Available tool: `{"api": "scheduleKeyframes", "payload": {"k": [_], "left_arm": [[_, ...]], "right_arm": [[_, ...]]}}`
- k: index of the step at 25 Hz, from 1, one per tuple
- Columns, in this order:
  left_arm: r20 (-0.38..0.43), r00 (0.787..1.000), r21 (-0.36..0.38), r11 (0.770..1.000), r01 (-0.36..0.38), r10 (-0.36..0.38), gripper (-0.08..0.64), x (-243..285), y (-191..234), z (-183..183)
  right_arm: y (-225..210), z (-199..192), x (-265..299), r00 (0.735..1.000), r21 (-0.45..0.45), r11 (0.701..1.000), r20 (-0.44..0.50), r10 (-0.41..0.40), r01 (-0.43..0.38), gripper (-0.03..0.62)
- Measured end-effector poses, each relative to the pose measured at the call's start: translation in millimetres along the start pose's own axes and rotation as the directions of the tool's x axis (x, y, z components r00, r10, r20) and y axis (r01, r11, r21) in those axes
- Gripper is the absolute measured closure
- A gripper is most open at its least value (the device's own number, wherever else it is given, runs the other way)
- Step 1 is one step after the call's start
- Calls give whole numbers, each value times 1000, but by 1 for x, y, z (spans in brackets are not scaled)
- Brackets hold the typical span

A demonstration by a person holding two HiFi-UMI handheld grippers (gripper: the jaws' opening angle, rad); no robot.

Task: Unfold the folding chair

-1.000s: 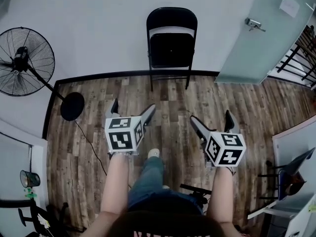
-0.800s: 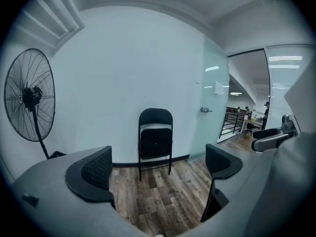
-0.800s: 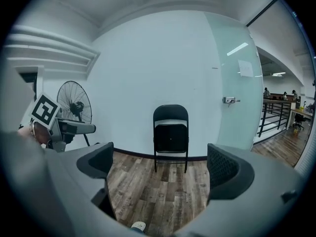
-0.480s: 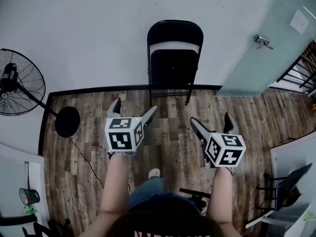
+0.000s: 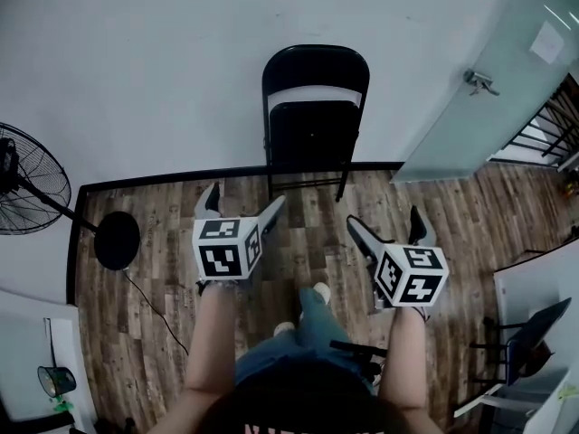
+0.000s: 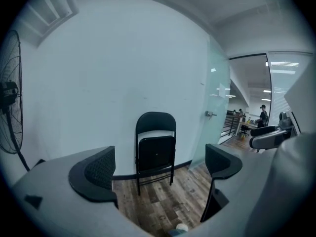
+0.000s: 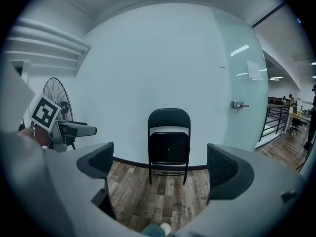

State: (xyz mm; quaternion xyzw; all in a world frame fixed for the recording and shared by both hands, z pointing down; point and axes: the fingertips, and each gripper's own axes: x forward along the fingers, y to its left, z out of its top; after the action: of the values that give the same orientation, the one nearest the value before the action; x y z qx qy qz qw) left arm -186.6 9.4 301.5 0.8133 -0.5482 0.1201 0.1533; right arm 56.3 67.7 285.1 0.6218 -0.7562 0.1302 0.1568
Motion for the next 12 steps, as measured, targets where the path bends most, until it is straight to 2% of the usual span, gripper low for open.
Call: {"api": "scheduleKeyframes", "payload": {"k": [7, 12], "left_arm": [[-25, 1000, 40, 999, 3, -2, -9, 31, 9, 3], [-5, 999, 22, 999, -39, 39, -9, 66, 25, 20]], "right_arm": [[-11, 9, 40, 1000, -8, 1000, 2, -3, 3, 21], [-24, 22, 80, 1000, -16, 1000, 0, 22, -22, 21]]}}
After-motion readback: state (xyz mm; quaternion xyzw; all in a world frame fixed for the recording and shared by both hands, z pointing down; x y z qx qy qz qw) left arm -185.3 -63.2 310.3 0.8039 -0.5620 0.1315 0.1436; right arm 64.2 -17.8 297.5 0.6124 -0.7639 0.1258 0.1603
